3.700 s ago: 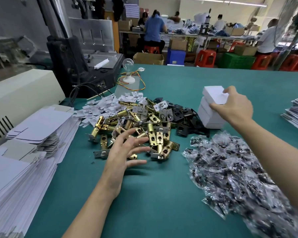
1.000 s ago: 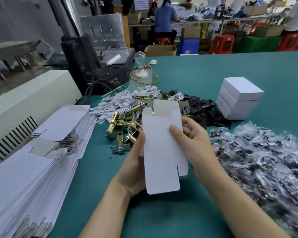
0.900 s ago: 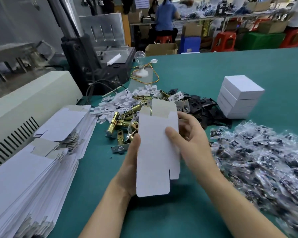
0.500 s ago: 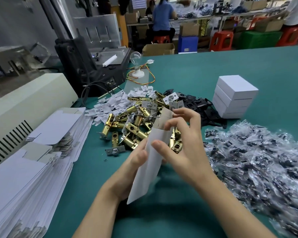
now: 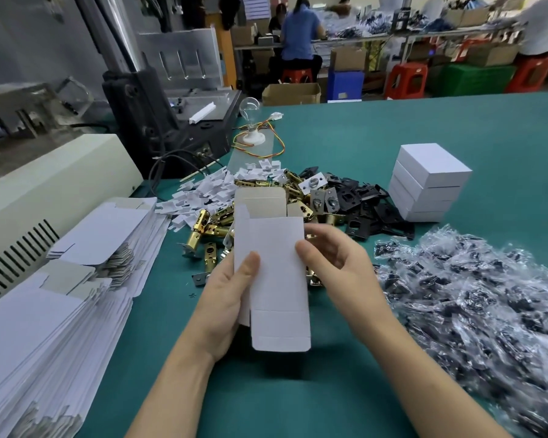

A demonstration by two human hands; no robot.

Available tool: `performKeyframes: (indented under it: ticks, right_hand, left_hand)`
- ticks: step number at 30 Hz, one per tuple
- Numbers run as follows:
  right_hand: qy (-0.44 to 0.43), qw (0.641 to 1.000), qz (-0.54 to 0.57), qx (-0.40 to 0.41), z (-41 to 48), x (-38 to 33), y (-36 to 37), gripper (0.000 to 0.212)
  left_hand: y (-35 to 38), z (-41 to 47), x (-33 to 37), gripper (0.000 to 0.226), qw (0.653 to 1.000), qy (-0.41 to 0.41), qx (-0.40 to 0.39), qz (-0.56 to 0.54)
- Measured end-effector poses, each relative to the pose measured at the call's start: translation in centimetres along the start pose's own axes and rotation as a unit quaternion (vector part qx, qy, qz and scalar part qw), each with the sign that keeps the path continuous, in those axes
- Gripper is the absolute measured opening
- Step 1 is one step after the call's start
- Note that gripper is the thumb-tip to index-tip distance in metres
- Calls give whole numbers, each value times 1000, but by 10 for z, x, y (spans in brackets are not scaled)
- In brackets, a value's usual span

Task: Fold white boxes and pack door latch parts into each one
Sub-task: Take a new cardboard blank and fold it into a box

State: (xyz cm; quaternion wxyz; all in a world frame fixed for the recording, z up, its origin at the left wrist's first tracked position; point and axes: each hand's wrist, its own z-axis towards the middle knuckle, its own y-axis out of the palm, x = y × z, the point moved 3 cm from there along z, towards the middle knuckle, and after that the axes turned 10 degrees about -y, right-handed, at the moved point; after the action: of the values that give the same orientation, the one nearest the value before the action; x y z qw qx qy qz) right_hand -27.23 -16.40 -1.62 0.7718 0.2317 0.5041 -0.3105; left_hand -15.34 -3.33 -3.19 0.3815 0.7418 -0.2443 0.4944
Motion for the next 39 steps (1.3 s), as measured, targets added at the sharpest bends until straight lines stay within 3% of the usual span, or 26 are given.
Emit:
performKeyframes:
  ticks: [5,14,22,26,29,35,39]
  right_hand:
    - [-6,1000,2,-27,-5,1,5,17]
    - [-9,996,-77,43,-7,1,1,19]
    - [-1,996,-82,43,-6,-1,-4,16]
    - [-23,998,-57,28,-6,-2,-1,12]
    - [-38,999,-14,12,-6,-4,0,29]
    - [-37,999,-1,-1,-5,-2,1,35]
    - [-45,998,-24,-23,-7,-2,4,38]
  left_hand:
    - [2,0,-2,31,1000,19,16,16]
    - [8,4,-6,35,999,41,21,28]
    - [0,6,-6,19,990,92,63,92]
    - [-1,6,-6,23,989,104,71,83]
    - [-2,6,-7,21,988,104,81,77]
    - [-3,6,-1,57,979,158,113,66]
    - [0,4,-1,55,977,175,85,85]
